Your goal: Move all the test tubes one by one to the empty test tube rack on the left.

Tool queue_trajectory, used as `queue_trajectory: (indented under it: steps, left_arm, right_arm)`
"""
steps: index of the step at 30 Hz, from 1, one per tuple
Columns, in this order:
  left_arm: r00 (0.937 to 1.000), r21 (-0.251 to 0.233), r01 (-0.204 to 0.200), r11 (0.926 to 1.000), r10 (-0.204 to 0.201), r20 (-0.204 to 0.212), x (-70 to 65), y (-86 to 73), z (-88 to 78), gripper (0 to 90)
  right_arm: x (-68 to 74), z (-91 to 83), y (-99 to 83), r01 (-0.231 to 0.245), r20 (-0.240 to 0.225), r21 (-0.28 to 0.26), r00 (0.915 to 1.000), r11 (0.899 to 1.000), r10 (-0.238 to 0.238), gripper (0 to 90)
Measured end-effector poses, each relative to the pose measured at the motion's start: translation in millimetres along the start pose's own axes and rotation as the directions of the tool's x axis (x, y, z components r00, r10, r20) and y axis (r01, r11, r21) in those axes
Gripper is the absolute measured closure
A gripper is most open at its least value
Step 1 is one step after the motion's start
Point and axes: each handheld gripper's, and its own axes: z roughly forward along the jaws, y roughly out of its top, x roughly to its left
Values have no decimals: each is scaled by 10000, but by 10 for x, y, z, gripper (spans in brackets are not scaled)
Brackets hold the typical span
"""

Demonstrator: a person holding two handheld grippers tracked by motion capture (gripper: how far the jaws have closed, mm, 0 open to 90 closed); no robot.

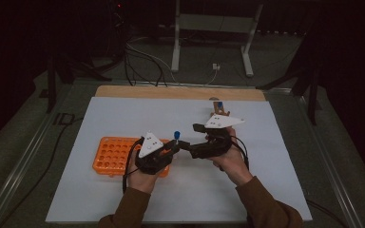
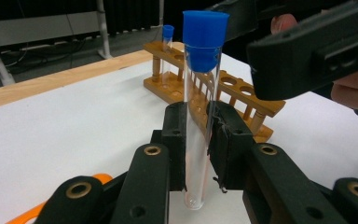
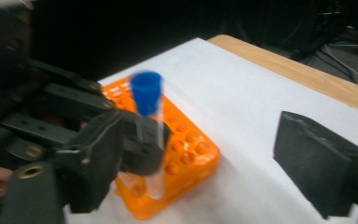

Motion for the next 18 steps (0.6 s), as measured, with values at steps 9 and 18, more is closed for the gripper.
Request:
queue_trajectory:
  steps: [9, 18]
  left_arm:
    - [9999, -182, 84, 9998, -86, -121, 79, 3, -79, 774]
    - [9997, -318, 165, 9994, -171, -164, 163, 21, -167, 773]
  right_arm:
    - [-102, -34, -142, 335, 1215, 311, 9919, 9990, -370, 35]
    - [-184, -120, -288, 299, 1933, 195, 9806, 9994, -331, 4]
